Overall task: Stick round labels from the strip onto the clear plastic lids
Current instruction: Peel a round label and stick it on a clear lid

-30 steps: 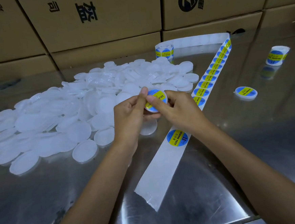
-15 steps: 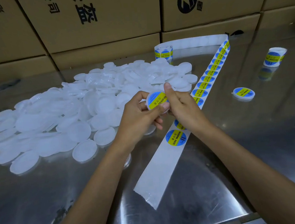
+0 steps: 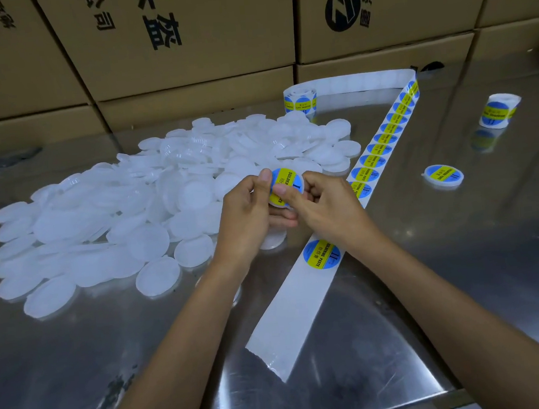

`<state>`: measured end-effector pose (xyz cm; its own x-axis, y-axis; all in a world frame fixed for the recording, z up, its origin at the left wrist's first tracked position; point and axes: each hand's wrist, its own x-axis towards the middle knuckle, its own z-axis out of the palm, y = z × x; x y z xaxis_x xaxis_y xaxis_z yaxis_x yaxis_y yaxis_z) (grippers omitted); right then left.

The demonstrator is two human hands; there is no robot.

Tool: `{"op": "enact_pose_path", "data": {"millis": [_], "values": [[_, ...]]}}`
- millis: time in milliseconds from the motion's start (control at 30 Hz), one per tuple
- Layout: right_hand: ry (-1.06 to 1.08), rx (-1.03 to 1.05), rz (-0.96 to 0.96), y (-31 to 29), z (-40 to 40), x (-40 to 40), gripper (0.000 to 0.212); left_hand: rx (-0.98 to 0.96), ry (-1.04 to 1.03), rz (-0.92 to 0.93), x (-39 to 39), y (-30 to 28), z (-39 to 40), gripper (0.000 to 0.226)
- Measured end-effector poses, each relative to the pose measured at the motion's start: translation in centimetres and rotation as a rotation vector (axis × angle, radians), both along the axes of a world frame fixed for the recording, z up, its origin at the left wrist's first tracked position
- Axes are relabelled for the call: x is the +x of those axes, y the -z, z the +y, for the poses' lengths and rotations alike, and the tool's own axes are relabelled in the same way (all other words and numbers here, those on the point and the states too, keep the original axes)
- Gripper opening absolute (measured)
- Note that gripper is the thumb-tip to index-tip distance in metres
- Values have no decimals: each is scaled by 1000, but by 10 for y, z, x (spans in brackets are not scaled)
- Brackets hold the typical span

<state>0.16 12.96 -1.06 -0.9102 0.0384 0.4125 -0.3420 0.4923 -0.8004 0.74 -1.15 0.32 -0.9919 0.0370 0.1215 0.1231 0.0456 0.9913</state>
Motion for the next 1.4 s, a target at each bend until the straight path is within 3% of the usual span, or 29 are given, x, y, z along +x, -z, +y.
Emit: {"op": "enact_pose_path", "data": {"millis": [167, 300, 400, 533, 767, 900, 1200, 1400], "values": [[25, 101, 73, 2, 3, -2, 49, 63, 47, -57, -2, -1, -4, 37], [-62, 231, 93, -1, 5, 1, 42, -24, 23, 63, -1, -1, -6, 30], [-104, 178, 64, -3, 4, 3, 41, -43, 25, 102, -1, 2, -5, 32], [-110, -80, -23, -6, 5, 2, 48, 194, 71, -41, -2, -1, -6, 27], [-35, 46, -39, -2, 4, 1, 52, 381, 134, -87, -3, 0, -9, 27], [-36, 54, -6, -4, 5, 2, 43, 341, 203, -63, 0, -1, -8, 24], [-89, 98, -49, -5, 6, 3, 45, 155, -4, 4, -1, 3, -4, 22], [-27, 103, -96, -8, 10, 2, 49, 79, -8, 54, -3, 6, -2, 25]]}}
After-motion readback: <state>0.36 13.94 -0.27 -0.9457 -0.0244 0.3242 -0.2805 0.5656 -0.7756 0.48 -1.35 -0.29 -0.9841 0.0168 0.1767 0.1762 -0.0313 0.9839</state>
